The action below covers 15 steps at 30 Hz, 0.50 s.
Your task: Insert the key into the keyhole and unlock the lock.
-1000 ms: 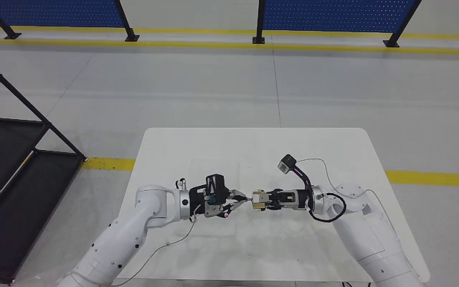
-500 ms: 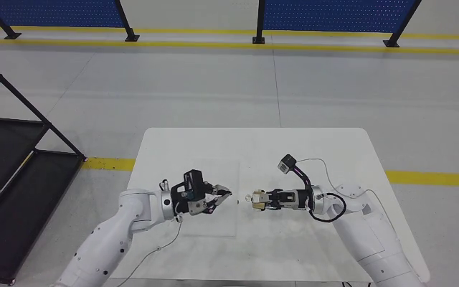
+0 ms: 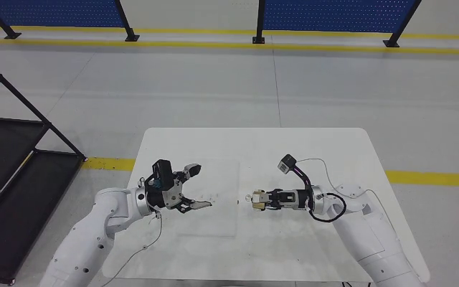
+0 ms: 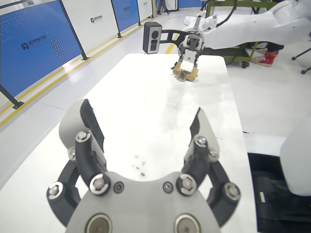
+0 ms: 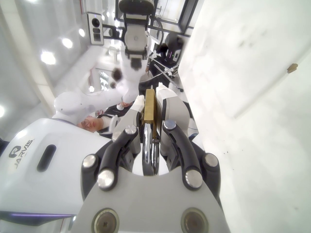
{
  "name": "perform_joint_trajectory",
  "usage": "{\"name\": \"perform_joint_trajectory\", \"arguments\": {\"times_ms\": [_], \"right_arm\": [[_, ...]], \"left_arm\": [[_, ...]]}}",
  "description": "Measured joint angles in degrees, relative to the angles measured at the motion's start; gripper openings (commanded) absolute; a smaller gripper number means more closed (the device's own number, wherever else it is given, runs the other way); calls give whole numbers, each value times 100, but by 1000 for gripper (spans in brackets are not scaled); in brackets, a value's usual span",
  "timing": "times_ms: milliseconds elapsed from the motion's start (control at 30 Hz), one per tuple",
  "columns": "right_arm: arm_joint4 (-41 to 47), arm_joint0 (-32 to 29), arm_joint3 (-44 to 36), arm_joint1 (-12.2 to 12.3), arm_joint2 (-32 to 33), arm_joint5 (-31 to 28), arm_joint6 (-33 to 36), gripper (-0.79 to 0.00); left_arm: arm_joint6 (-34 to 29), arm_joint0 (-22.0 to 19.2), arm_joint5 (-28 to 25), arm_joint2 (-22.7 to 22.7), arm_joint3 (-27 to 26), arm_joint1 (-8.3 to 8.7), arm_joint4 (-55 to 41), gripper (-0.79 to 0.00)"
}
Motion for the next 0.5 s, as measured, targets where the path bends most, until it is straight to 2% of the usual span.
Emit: {"name": "perform_joint_trajectory", "arguments": {"times_ms": [367, 500], "right_arm": [[-43, -5, -4, 3, -5, 29, -43, -785], [-960, 67, 11, 42, -75, 486, -591, -785]], "left_arm": [[-8, -2, -16, 0, 9, 1, -18, 0], [-8, -2, -16, 0, 9, 1, -18, 0]]}}
